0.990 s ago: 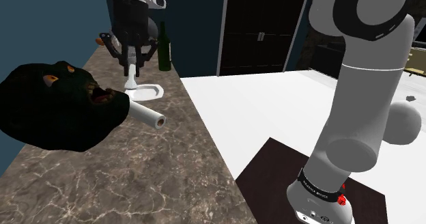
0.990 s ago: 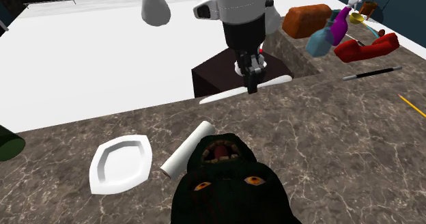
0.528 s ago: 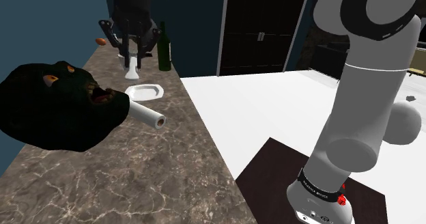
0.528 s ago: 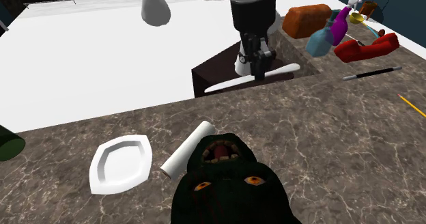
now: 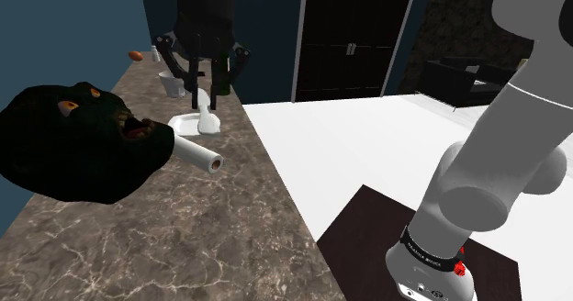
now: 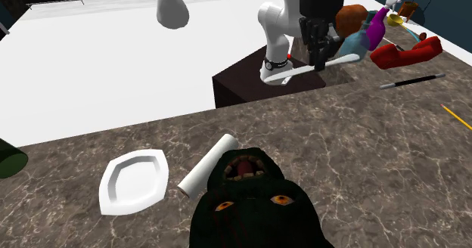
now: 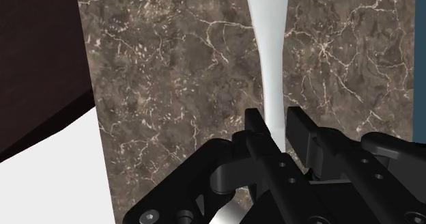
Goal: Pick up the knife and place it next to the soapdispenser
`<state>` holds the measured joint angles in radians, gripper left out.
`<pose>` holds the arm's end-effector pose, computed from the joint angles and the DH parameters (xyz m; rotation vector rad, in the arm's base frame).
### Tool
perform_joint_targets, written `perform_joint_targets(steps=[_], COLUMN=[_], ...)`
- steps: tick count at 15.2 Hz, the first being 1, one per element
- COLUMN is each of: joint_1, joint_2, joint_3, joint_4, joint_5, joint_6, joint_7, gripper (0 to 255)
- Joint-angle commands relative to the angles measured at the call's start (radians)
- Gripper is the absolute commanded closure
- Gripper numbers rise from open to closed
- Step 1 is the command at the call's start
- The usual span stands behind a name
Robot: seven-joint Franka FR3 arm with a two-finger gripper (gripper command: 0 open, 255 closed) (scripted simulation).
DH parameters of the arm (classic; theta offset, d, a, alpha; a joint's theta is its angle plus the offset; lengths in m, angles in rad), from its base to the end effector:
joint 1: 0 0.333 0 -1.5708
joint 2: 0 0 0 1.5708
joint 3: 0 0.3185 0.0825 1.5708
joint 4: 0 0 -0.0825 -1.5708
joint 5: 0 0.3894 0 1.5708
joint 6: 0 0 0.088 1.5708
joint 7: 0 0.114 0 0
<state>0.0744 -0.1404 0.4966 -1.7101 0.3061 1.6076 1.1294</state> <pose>0.4133 0.3259 0.6258 -2.8382 0.8313 0.2459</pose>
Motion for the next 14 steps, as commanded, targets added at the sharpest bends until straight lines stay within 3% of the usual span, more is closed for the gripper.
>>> perform_joint_targets(steps=[1, 14], joint_1=[0.012, 0.139], joint_2=[-0.067, -0.446], joint_3=[0.005, 0.041], joint_4=[-0.06, -0.336], joint_5=[0.032, 0.216], joint_6=[0.004, -0.027], joint_7=[0.013, 0.132], gripper=[255, 255])
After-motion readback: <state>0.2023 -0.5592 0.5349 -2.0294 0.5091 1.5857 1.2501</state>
